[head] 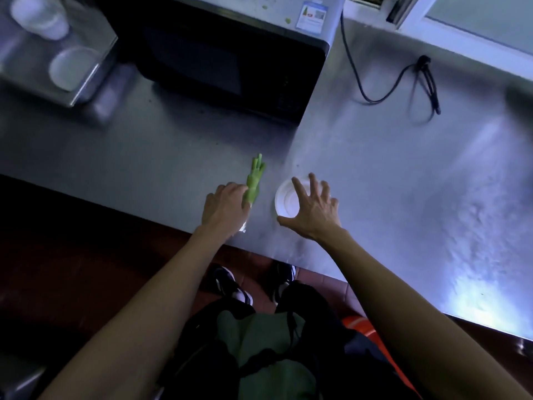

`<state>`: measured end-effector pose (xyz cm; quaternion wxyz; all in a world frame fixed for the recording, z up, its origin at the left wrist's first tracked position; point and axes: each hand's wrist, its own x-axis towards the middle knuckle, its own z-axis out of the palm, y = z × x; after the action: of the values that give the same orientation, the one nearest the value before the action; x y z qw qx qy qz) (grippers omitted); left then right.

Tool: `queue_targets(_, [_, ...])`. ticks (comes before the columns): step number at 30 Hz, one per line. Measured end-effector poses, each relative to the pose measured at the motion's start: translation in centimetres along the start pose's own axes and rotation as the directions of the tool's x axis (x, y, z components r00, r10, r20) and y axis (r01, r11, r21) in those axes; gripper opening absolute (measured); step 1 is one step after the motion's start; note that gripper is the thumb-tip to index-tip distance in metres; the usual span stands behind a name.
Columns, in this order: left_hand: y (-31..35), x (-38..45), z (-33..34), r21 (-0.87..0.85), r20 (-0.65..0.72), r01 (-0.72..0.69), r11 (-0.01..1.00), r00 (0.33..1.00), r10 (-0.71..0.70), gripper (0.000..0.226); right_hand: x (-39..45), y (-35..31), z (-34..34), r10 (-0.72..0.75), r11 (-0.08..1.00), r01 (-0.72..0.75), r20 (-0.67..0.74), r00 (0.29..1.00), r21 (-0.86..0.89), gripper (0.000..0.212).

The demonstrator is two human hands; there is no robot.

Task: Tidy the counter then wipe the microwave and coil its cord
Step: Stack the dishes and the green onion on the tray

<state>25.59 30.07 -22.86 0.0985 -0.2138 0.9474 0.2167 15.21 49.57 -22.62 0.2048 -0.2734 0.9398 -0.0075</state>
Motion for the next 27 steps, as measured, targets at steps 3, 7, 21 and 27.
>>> queue_targets(3, [0.6,0.4,0.8,0.003,0.014,0.023,1.000,1.000,-0.023,0.028,0.4,0.9,0.1,-0.048,0.999,0.048,0.001,0.999,-0.004,0.108])
queue_targets(7, [1.7,0.7,1.8,0.014,0.014,0.102,0.995,0.995,-0.102,0.029,1.5,2.0,0.0,-0.096,0.995,0.096,-0.010,0.995,0.015,0.109])
queue_targets(21, [3.8,0.3,3.9,-0.071,-0.073,0.312,0.948,0.946,-0.317,0.054,1.7,2.9,0.2,-0.259,0.965,0.260,0.025,0.966,-0.023,0.108])
queue_targets(27, [1.5,-2.6,2.8,-0.143,-0.105,0.321,0.936,0.936,-0.337,0.054,2.6,1.3,-0.4,-0.303,0.950,0.305,0.038,0.952,-0.065,0.108])
